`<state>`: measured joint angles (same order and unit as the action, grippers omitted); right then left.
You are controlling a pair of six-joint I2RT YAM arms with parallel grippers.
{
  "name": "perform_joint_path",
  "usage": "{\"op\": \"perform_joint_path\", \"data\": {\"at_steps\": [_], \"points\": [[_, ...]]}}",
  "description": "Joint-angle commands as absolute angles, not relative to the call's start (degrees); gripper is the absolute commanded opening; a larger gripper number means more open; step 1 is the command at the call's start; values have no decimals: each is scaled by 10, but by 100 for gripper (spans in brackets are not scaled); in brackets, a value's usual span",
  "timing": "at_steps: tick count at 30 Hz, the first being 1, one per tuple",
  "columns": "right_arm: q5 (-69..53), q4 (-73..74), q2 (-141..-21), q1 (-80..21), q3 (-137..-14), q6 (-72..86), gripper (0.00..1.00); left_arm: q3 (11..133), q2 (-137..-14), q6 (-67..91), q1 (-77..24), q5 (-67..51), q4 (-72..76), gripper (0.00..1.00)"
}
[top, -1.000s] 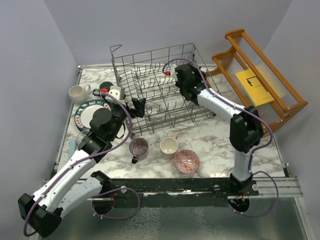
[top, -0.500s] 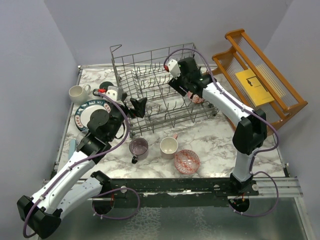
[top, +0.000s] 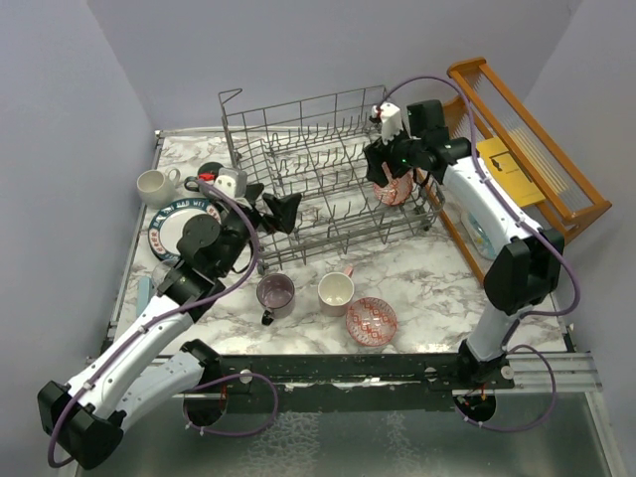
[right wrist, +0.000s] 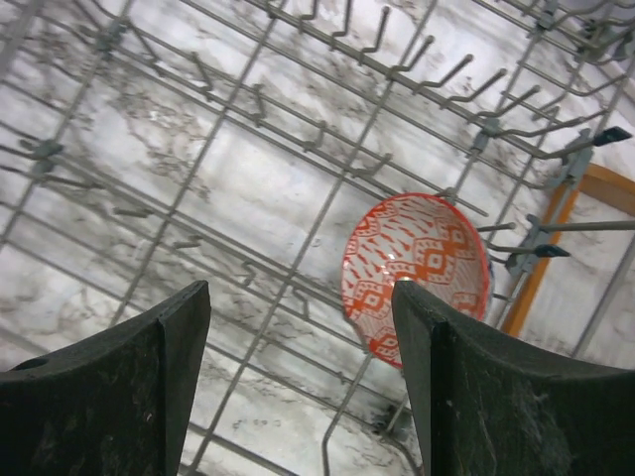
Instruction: Load the mixed dishes into the dish rack
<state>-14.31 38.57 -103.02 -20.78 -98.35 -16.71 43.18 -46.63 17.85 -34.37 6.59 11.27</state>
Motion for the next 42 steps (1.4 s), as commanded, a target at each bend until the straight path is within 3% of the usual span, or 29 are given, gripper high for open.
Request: {"op": "perform_joint_path", "data": {"at_steps": [1,8,14,16,22,29,42], "points": [[-276,351,-981,-202,-954,-131,73,445,-481,216,-346,12,167,96],[-399,280,-937,-201,-976,-17,75,463,-531,290,-347,10,226,99],[-502,159,-932,-201,-1045,183,88,480,-608,354,-353,-1,306,99],[-546,99,-938,-201,-1051,270,99,484,-649,372,-360,-20,350,99],[-596,-158,-944,-201,-982,543,100,493,-754,399,-411,-103,528,99],[-567,-175,-940,-203,-968,549,99,538,-851,369,-499,-163,591,97],[-562,-198,-933,-211,-954,522,99,591,-924,419,-509,-239,690,99]]}}
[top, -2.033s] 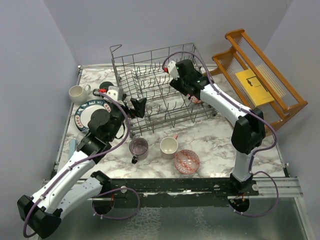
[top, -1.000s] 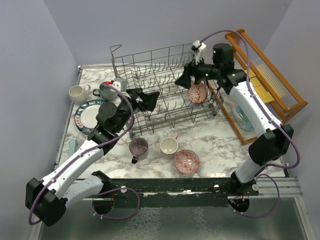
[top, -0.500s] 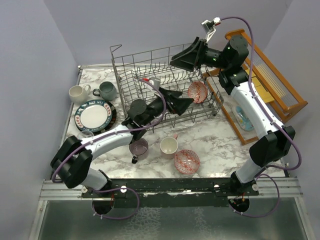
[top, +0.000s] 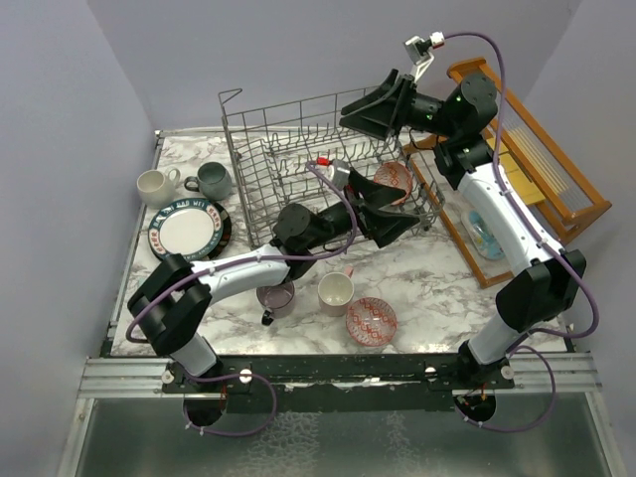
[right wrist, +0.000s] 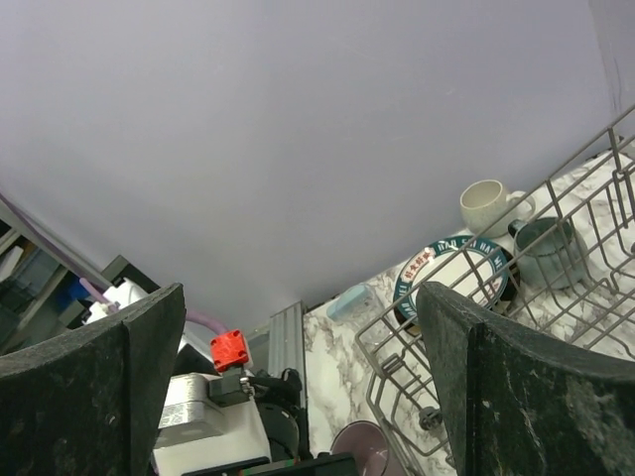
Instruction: Load the mixed dishes into the dish rack
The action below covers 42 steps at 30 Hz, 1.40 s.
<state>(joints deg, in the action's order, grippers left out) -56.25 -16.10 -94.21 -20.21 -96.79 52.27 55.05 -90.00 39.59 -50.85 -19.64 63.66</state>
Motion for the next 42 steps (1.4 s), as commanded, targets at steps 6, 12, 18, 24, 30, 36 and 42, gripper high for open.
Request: {"op": "perform_joint_path", "data": {"at_steps": [6,12,18,24,30,36,42], "points": [[-549,-149,-928,-233,-972,454,99,656,-965,429,-513,-240,672,99],[-550,-143,-934,-234,-992,446,99,668,-965,394,-517,-220,655,99],[-527,-186,-955,-234,-984,500,99,610,-939,308,-528,-182,731,98],[-444,-150,-920,-234,-939,505,99,584,-929,233,-537,-178,774,93],[-441,-155,-894,-234,-930,479,100,588,-947,222,-544,-189,814,89],[-422,-221,-867,-234,-878,498,99,584,-931,201,-547,-188,796,87],[-418,-215,-855,-234,-869,488,99,575,-939,211,-552,-178,823,85]]}}
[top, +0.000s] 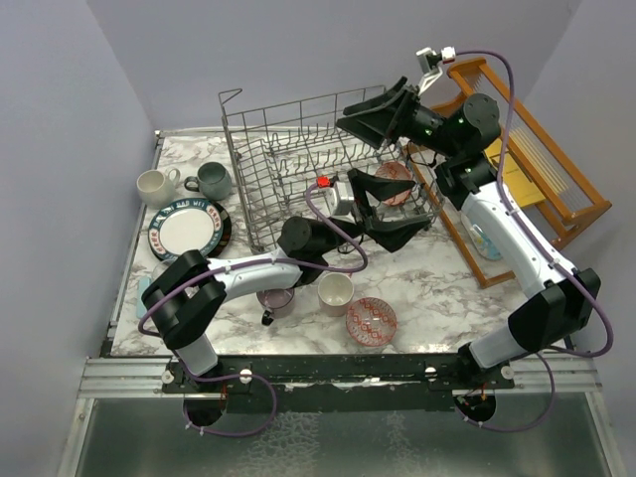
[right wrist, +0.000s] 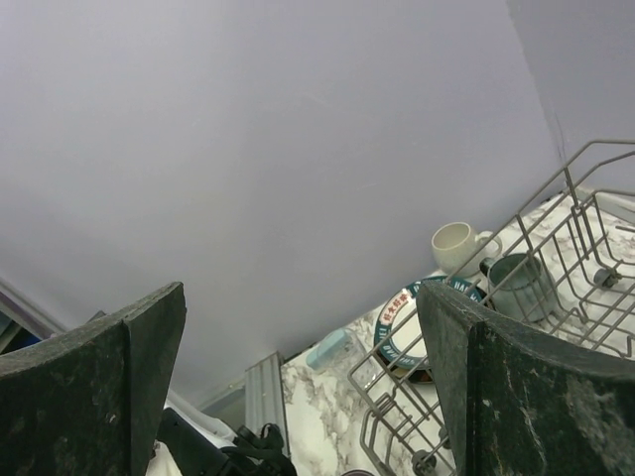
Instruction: Load the mixed dishes into the dish rack
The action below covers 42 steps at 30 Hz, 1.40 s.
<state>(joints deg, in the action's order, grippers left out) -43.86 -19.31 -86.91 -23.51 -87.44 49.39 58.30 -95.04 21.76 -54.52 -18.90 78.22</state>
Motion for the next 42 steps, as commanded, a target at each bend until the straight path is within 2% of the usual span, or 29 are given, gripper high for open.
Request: {"op": "perform_joint_path", "data": {"at_steps": [1,8,17,24,32,42], "points": [[-421,-214,-861,-234,-874,489,99,575,-939,209,-552,-175,823,84],[-494,-187,-965,-234,-988,517,99,570,-925,178,-554,-148,803,85],[-503,-259,-988,-234,-978,560,99,564,-902,144,-554,-130,766,85],[-483,-313,-966,-234,-920,569,99,553,-900,140,-554,-120,766,83],[-499,-306,-1002,-235,-947,581,99,541,-901,143,-553,-99,777,83],[-533,-361,-1074,-234,-999,644,99,561,-890,127,-545,-74,712,85]]}}
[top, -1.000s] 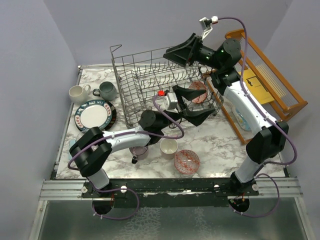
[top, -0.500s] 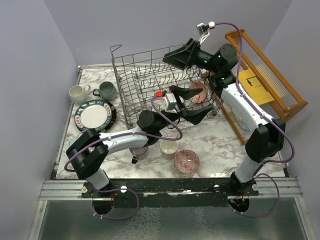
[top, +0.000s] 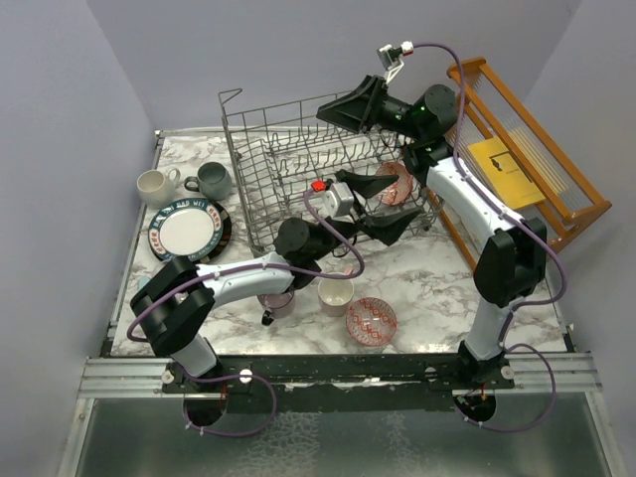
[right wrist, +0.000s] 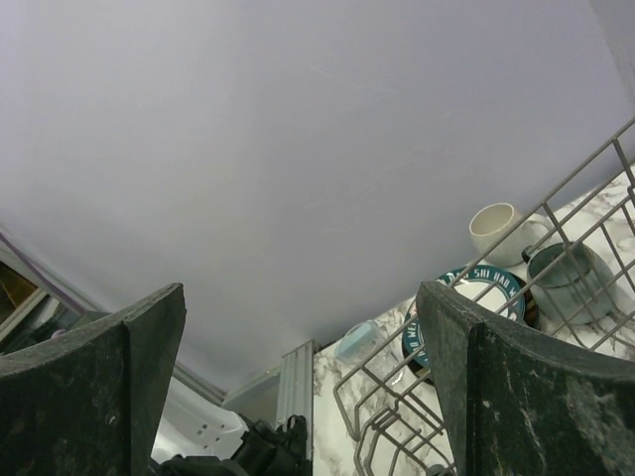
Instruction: Load the mixed dishes into the dish rack
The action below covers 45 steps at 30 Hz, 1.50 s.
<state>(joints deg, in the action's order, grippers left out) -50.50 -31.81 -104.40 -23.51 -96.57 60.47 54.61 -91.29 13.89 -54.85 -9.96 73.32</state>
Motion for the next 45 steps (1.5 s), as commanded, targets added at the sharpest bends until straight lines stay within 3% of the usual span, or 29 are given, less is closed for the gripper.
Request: {"op": "perform_joint_path", "data": {"at_steps": [1,19,45], "points": [[-535,-365,-1083,-234,-1003,651,99,559,-888,127,-544,-71,709,85],[-504,-414,-1070,-245,-930,680,99,533,-851,145,-537,-70,670,86],[-504,-373,-1062,-249,-955,647,99,526,-860,157,-531,-86,712,86]]}}
